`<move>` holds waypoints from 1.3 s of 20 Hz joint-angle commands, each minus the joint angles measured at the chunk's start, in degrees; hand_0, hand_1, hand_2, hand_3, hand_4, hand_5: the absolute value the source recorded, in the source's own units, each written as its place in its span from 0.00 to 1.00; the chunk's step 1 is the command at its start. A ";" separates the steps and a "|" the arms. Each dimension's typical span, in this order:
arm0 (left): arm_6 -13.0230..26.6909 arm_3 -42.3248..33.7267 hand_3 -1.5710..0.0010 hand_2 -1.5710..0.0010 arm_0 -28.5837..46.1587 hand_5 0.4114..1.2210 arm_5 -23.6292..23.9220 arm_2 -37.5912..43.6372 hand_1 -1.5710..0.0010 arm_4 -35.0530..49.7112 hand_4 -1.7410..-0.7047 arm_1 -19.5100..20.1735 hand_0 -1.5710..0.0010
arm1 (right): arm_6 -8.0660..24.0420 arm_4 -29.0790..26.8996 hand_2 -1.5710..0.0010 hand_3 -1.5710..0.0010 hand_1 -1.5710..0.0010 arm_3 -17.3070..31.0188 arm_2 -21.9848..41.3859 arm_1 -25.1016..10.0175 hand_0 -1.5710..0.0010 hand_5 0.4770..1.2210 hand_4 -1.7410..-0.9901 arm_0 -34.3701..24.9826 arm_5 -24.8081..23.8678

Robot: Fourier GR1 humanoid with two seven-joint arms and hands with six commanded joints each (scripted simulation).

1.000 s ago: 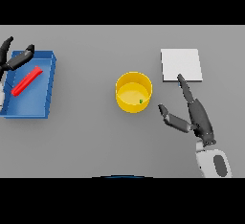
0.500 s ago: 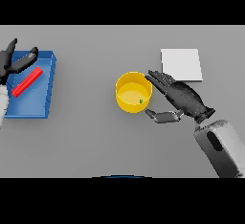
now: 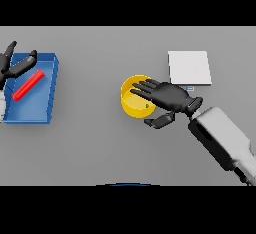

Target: Pick up the red beaker and tilt it to pour out 1 green nut into yellow bowl. Pick up the yellow bowl and place it on the metallic measuring scale.

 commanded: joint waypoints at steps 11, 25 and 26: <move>-0.36 0.42 1.00 1.00 0.16 0.36 -0.21 -0.02 1.00 -0.37 0.91 0.30 1.00 | -0.54 3.77 1.00 1.00 1.00 11.22 6.49 3.05 1.00 0.27 0.74 -8.57 6.60; -0.42 1.01 1.00 1.00 -0.88 0.37 -1.05 -0.16 1.00 -0.85 0.92 1.26 1.00 | -1.32 2.81 0.24 0.35 0.19 11.84 6.91 3.24 0.19 0.91 0.14 -9.22 8.00; -0.66 0.91 1.00 1.00 -0.85 0.37 -0.85 -0.22 1.00 -0.93 0.92 1.13 1.00 | -0.88 2.49 0.21 0.32 0.16 11.79 7.03 3.32 0.15 0.93 0.11 -9.24 8.33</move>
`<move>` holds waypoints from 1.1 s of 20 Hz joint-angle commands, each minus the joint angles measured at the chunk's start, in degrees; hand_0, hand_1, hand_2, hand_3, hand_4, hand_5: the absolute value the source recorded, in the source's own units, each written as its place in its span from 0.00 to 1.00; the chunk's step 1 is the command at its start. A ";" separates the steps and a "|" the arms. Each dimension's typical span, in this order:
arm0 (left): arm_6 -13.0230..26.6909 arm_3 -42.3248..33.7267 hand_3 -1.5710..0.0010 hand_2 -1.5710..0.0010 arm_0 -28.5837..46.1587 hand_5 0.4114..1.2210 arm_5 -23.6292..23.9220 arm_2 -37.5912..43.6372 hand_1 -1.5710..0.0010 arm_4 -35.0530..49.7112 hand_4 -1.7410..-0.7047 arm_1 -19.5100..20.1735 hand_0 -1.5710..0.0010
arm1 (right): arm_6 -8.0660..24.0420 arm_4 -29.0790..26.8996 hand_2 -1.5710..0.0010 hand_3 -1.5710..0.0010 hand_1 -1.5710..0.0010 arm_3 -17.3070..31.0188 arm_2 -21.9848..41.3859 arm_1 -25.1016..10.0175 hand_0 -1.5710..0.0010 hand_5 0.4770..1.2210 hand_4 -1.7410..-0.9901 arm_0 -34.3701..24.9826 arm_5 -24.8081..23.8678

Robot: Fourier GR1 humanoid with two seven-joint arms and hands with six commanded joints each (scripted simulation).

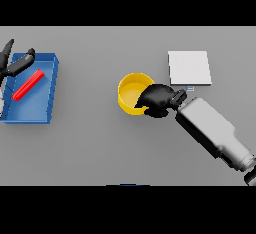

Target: Pick up the red beaker and tilt it to pour out 1 green nut into yellow bowl. Pick up the yellow bowl and place it on the metallic measuring scale.

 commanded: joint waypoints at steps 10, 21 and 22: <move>-0.36 0.46 1.00 1.00 0.15 0.37 -0.09 -0.22 1.00 -0.25 0.94 -0.01 1.00 | 2.02 -3.47 0.07 0.26 0.02 -6.77 -2.62 -4.26 0.02 0.99 0.01 -1.01 5.52; 0.37 -0.49 1.00 1.00 0.01 0.37 -0.47 0.84 1.00 1.67 0.90 -0.24 1.00 | 11.37 -4.79 0.05 0.24 0.00 -13.56 -7.71 -6.91 0.02 1.00 0.00 -1.52 8.97; 1.12 -0.39 1.00 1.00 -0.41 0.38 -0.63 1.09 1.00 2.01 0.89 -0.19 1.00 | 11.34 -4.29 0.05 0.25 0.00 -12.76 -8.17 -7.34 0.02 1.00 0.00 -1.62 7.33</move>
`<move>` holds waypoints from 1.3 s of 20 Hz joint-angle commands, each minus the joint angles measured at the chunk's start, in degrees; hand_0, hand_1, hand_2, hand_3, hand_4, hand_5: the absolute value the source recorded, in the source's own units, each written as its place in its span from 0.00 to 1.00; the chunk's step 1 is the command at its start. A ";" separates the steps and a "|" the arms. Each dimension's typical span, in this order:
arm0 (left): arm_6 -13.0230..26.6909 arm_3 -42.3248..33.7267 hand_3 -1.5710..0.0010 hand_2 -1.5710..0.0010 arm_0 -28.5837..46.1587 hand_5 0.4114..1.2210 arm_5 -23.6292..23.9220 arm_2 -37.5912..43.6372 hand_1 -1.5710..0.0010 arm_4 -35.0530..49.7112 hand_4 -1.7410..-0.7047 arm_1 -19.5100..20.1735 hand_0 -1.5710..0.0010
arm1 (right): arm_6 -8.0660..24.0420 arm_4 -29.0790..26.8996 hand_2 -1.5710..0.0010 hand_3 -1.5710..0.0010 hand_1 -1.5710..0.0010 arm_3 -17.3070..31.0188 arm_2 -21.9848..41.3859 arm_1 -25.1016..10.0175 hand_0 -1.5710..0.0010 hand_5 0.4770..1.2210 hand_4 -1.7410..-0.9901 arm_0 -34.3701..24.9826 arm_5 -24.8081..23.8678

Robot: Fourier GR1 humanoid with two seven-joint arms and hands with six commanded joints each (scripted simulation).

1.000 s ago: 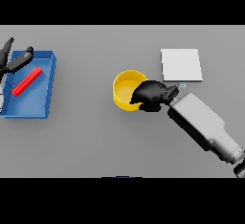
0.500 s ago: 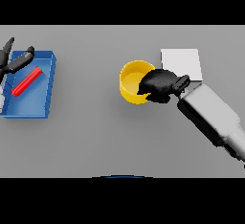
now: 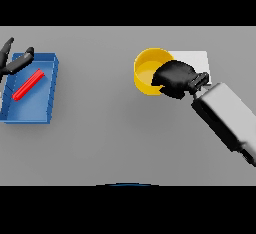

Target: Pick up the red beaker and tilt it to pour out 1 green nut into yellow bowl. Pick up the yellow bowl and place it on the metallic measuring scale.

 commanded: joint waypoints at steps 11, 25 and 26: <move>3.69 -3.43 1.00 1.00 1.59 0.43 0.69 0.04 1.00 0.70 0.86 -0.26 1.00 | -3.44 1.72 0.01 0.27 0.00 17.96 -5.73 -3.43 0.00 1.00 0.00 -5.01 -11.66; 5.94 -3.98 1.00 1.00 1.43 0.48 0.38 -0.67 1.00 0.25 0.86 -0.21 1.00 | -6.76 1.91 0.12 0.11 0.00 34.53 -7.01 -0.75 0.00 1.00 0.00 -6.80 -17.93; 5.33 -3.66 1.00 1.00 1.23 0.47 0.45 -0.49 1.00 0.27 0.86 -0.19 1.00 | -6.24 1.82 0.12 0.10 0.00 34.68 -6.91 -0.41 0.00 1.00 0.00 -6.70 -17.62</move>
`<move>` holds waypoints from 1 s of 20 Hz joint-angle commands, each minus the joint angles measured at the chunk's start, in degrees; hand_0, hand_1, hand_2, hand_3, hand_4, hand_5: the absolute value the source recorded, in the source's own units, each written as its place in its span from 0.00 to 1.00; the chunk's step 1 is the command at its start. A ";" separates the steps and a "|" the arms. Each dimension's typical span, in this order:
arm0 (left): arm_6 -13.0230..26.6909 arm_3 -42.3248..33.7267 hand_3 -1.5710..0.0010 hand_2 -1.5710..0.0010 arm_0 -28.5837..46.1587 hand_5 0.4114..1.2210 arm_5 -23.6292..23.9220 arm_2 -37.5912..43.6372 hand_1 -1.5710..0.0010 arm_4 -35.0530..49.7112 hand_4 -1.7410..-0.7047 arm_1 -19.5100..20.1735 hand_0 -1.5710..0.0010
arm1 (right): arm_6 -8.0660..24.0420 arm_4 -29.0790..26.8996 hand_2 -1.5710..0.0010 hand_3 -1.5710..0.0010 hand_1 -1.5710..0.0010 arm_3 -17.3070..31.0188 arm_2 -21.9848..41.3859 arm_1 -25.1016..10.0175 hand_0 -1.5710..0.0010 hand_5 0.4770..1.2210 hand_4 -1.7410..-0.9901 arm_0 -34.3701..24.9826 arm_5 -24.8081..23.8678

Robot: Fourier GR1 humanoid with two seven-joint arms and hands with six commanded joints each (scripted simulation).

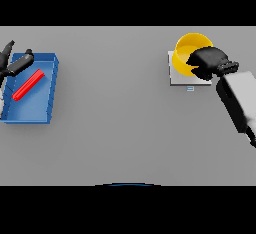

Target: Pick up the red beaker and tilt it to pour out 1 green nut into yellow bowl. Pick up the yellow bowl and place it on the metallic measuring scale.

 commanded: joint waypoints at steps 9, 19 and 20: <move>0.48 0.29 1.00 1.00 -0.56 0.44 -0.12 -0.23 1.00 -0.06 0.87 -0.24 1.00 | 1.32 -2.64 0.55 0.63 0.48 0.63 -1.91 0.09 0.40 0.66 0.27 -0.16 2.70; -0.24 0.64 1.00 1.00 -0.23 0.43 -0.12 0.06 1.00 -0.18 0.88 0.15 1.00 | 2.64 -1.79 0.95 0.96 0.94 0.45 -0.51 -0.26 0.94 0.43 0.45 0.52 5.28; -0.09 -0.62 1.00 1.00 0.49 0.43 -0.28 -0.22 1.00 0.02 0.88 0.10 1.00 | 2.40 -2.19 0.96 0.97 0.95 -0.07 -0.70 -0.25 0.95 0.42 0.46 0.59 5.57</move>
